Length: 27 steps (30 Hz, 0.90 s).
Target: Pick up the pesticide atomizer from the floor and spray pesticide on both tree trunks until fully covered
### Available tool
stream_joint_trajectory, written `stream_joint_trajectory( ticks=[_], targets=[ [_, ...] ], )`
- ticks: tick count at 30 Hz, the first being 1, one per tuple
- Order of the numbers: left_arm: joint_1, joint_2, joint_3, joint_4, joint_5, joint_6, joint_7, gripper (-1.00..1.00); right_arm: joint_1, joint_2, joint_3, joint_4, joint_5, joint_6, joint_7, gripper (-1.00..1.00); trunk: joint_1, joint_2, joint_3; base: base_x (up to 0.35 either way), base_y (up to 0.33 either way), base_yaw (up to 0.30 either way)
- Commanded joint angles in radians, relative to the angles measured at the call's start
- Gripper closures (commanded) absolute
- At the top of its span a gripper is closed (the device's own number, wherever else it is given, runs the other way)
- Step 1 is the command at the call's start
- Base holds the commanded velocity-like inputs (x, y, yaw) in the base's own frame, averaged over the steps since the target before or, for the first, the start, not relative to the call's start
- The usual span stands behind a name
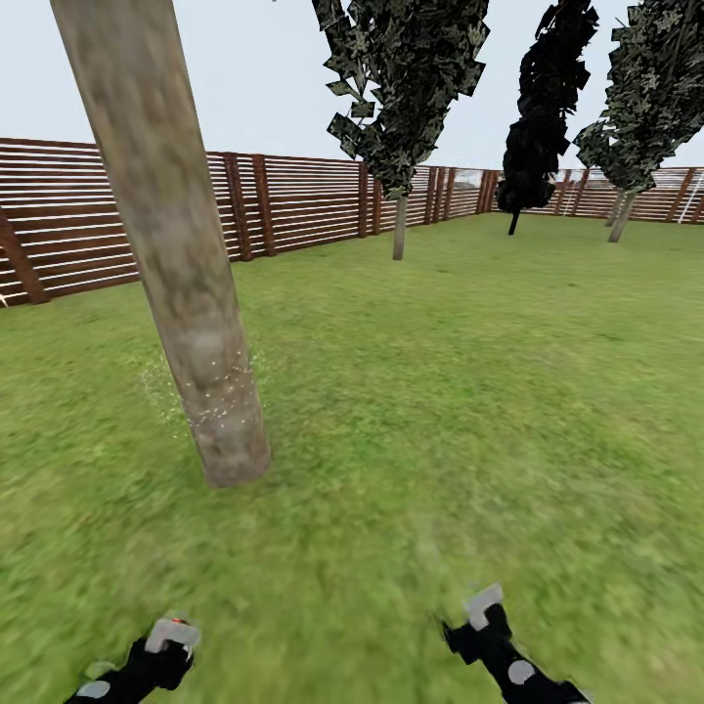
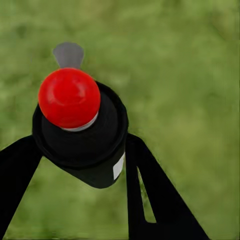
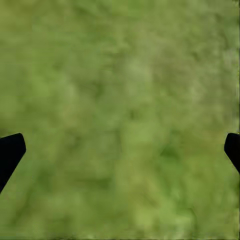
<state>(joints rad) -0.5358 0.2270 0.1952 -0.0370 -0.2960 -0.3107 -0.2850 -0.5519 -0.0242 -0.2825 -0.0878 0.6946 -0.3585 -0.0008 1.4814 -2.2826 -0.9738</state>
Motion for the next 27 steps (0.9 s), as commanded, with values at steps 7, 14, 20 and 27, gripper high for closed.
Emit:
stream_joint_trajectory(
  ticks=[7, 14, 20, 27],
  targets=[
    [0.188, -0.049, 0.012, 0.046, 0.273, -0.226, 0.14, 1.0, 0.169, -0.016, -0.024, 0.051, -0.309, -0.237, -0.264, -1.0, 0.0, 0.0, -0.001, 0.0, 0.0, 0.0],
    [0.197, -0.056, 0.013, 0.046, 0.279, -0.225, 0.141, 1.0, 0.174, -0.007, -0.021, 0.054, -0.327, -0.237, -0.264, -1.0, 0.0, 0.0, -0.001, 0.0, 0.0, 0.0],
    [0.198, -0.051, 0.013, 0.045, 0.285, -0.227, 0.146, 1.0, 0.184, -0.006, -0.022, 0.062, -0.326, -0.232, -0.263, -1.0, 0.0, 0.0, -0.001, 0.0, 0.0, 0.0],
    [0.198, -0.045, 0.014, 0.042, 0.338, -0.228, 0.146, 1.0, 0.185, -0.006, -0.022, 0.062, -0.326, -0.232, -0.263, -1.0, 0.0, 0.0, -0.001, 0.0, 0.0, 0.0]
  ],
)
